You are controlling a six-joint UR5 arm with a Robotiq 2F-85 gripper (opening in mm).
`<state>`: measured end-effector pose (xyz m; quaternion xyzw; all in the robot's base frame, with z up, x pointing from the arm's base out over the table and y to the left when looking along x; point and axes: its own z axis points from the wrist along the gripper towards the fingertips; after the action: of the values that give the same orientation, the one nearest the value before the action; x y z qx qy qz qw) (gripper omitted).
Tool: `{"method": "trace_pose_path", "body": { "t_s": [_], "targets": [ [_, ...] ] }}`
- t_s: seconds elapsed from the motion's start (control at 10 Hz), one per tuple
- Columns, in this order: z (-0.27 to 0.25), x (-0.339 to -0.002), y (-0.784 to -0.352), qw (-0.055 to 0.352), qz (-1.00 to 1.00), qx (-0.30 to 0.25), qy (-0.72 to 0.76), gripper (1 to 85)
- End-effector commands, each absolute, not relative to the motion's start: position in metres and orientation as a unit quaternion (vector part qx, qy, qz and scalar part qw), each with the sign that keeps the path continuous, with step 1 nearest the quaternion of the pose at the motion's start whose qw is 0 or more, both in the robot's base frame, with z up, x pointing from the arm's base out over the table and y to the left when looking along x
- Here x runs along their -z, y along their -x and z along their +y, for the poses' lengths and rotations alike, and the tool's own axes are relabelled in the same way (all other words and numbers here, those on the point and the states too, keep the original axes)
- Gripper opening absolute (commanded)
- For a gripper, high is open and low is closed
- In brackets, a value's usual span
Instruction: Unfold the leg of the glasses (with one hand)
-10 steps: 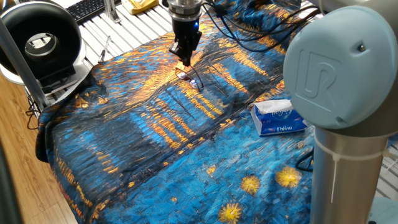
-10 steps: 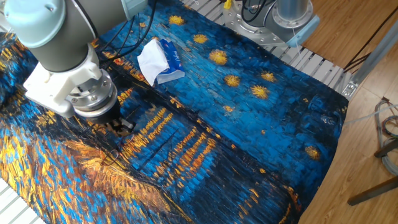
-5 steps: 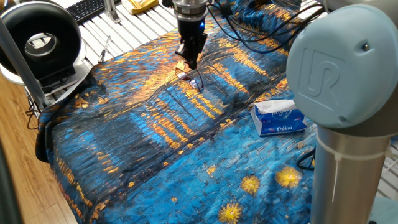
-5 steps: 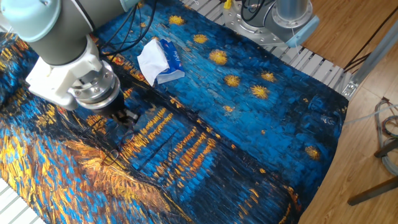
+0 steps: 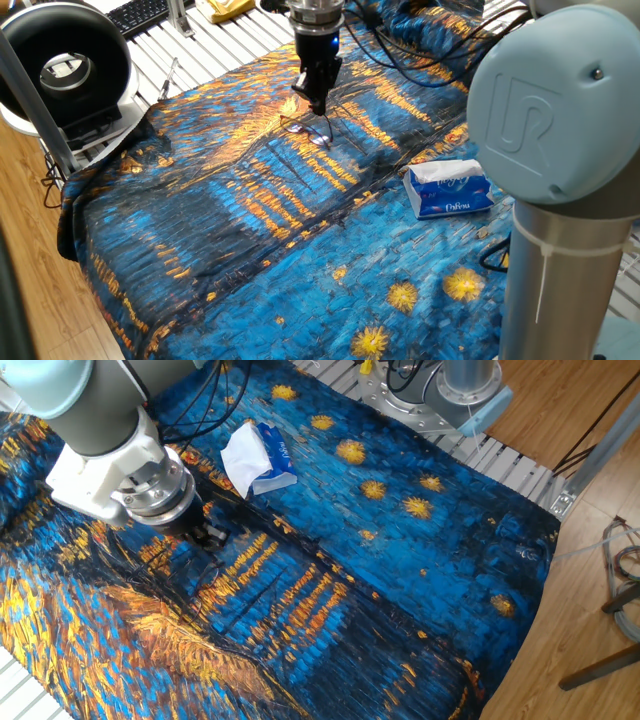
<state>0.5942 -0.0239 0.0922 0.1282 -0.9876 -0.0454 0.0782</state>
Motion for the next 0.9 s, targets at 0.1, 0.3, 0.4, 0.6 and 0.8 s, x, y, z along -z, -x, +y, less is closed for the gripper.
{"method": "trace_pose_path", "body": {
  "t_s": [0.1,0.3,0.4,0.6,0.8],
  "targets": [
    [-0.024,-0.096,-0.601,0.072,-0.988,0.035,-0.134,1.0],
    [-0.02,-0.1,-0.609,0.069,-0.988,0.026,-0.132,1.0],
    [-0.018,-0.103,-0.612,0.068,-0.989,0.019,-0.131,1.0],
    [-0.014,-0.106,-0.615,0.068,-0.989,0.013,-0.131,1.0],
    [-0.015,-0.107,-0.622,0.062,-0.989,0.0,-0.135,1.0]
  ]
}}
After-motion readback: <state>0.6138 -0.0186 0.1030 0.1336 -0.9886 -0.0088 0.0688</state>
